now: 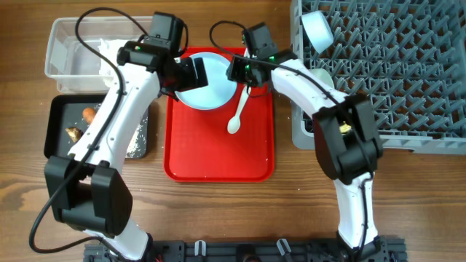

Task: Sort waste into correct bins and load items into the dishwasher rack
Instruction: 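Hand the blue plate from the left gripper to the right gripper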

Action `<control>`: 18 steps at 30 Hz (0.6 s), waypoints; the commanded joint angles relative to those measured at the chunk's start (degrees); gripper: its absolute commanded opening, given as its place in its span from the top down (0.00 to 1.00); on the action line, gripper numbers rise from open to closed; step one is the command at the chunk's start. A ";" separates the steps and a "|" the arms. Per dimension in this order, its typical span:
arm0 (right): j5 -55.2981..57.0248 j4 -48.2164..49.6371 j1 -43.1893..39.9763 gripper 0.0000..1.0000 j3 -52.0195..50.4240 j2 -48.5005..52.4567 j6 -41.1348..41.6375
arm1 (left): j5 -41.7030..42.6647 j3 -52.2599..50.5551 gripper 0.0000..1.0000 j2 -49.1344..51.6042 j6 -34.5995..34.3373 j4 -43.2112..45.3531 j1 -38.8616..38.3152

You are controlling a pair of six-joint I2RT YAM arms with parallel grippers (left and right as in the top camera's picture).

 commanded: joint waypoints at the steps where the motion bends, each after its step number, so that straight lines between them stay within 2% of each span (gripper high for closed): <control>1: 1.03 0.92 0.83 0.66 0.39 2.91 2.49 | -0.59 0.70 0.00 -0.02 -1.20 -0.02 1.18; 3: 1.05 1.40 1.07 0.71 0.39 3.65 2.64 | -0.61 0.70 0.00 -0.02 -1.20 -0.02 1.40; 6: 1.68 1.60 1.14 0.92 0.39 4.17 3.93 | -0.59 0.68 0.00 -0.02 -1.20 -0.02 1.40; 7: 1.68 1.60 1.16 0.96 0.39 4.26 3.91 | -0.59 0.68 0.00 -0.02 -1.20 -0.02 1.40; 14: 0.83 1.62 0.17 0.96 0.57 2.86 3.41 | -0.59 0.68 0.00 -0.02 -1.20 0.00 1.40; 18: 1.75 -0.68 -3.85 0.96 0.57 -5.01 -2.49 | -0.59 0.70 0.00 -0.02 -1.18 0.02 1.40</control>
